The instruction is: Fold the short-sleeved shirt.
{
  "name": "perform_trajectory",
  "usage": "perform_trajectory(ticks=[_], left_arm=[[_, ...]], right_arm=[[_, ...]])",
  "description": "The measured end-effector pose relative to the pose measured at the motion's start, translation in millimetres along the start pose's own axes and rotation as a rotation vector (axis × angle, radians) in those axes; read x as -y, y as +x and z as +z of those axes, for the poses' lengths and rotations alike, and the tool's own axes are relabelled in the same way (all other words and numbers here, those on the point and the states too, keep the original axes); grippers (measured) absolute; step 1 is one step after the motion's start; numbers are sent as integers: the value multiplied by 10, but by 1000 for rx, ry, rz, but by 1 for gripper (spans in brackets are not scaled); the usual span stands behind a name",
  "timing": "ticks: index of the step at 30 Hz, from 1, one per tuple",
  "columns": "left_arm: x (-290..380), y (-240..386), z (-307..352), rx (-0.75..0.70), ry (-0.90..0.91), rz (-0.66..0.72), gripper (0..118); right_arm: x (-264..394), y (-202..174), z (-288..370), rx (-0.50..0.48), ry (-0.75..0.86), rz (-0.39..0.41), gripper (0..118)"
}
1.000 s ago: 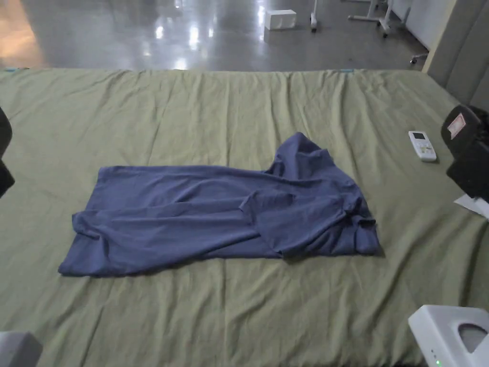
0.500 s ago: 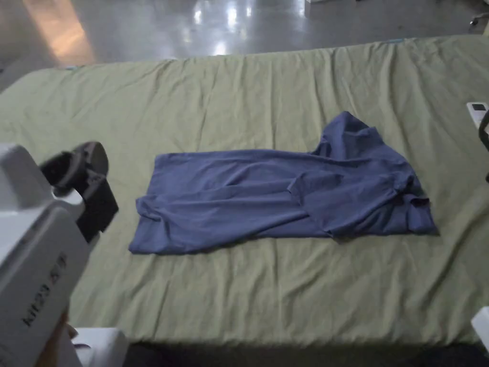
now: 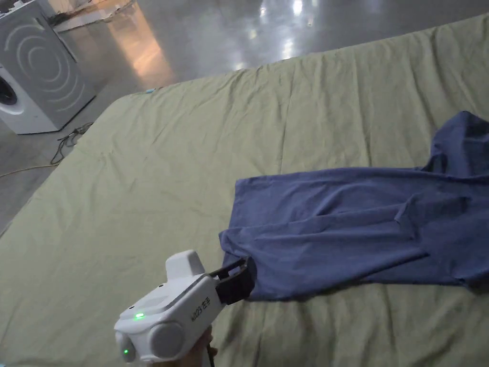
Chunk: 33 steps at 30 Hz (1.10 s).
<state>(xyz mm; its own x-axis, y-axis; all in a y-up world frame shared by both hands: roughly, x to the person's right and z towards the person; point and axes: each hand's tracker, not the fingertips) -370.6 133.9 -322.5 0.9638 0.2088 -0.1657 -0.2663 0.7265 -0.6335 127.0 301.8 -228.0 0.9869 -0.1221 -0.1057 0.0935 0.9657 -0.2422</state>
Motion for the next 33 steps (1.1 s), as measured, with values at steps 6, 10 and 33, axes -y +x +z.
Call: perform_trajectory(ticks=[6, 10, 33], left_arm=[[43, -141, -652, -114, -136, -60, 91], [-38, -14, -709, -165, -204, -154, 71], [-5, 441, -753, -148, -291, -368, 8]], right_arm=[[111, 39, -133, 8, -68, 25, 0], [144, 84, -150, 17, -75, 2, 0], [1517, 1451, -2081, 250, -631, -140, 76]])
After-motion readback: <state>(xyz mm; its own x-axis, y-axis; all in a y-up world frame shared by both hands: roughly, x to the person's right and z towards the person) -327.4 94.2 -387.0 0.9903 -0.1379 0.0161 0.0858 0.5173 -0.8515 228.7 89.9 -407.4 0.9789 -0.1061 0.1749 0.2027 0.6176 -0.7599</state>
